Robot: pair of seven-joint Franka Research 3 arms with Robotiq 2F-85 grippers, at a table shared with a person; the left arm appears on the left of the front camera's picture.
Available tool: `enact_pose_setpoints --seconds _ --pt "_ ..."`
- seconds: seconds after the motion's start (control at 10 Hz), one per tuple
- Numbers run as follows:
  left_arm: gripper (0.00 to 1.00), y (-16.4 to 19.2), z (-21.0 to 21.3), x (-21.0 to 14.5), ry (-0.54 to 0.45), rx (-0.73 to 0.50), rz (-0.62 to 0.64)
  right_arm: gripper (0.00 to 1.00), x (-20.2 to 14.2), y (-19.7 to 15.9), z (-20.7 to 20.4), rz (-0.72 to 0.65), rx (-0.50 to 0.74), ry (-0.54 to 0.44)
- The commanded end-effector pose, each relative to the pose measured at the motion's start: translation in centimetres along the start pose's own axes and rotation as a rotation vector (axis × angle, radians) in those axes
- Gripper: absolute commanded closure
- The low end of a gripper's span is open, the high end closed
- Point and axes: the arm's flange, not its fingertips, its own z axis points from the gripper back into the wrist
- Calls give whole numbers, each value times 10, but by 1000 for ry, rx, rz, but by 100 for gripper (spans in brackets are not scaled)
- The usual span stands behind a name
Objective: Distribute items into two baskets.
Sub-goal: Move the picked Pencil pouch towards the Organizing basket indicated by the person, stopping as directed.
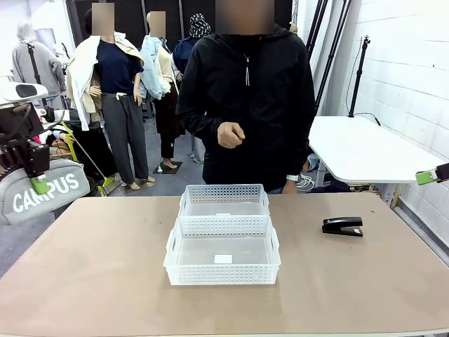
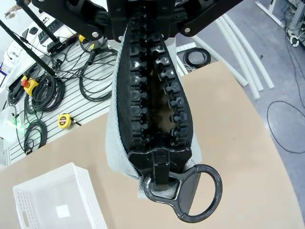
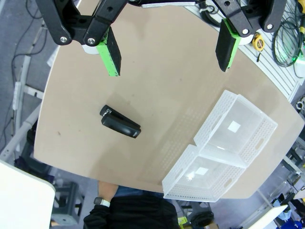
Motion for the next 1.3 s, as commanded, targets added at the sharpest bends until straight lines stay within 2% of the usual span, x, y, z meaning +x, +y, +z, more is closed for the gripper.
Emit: enact_pose_setpoints --seconds 0.0,1.2 --pt "85 -2 0 -2 -17 6 19 0 1 1 -1 -12 14 -2" --pt "85 -2 0 -2 -17 6 19 0 1 1 -1 -12 14 -2"
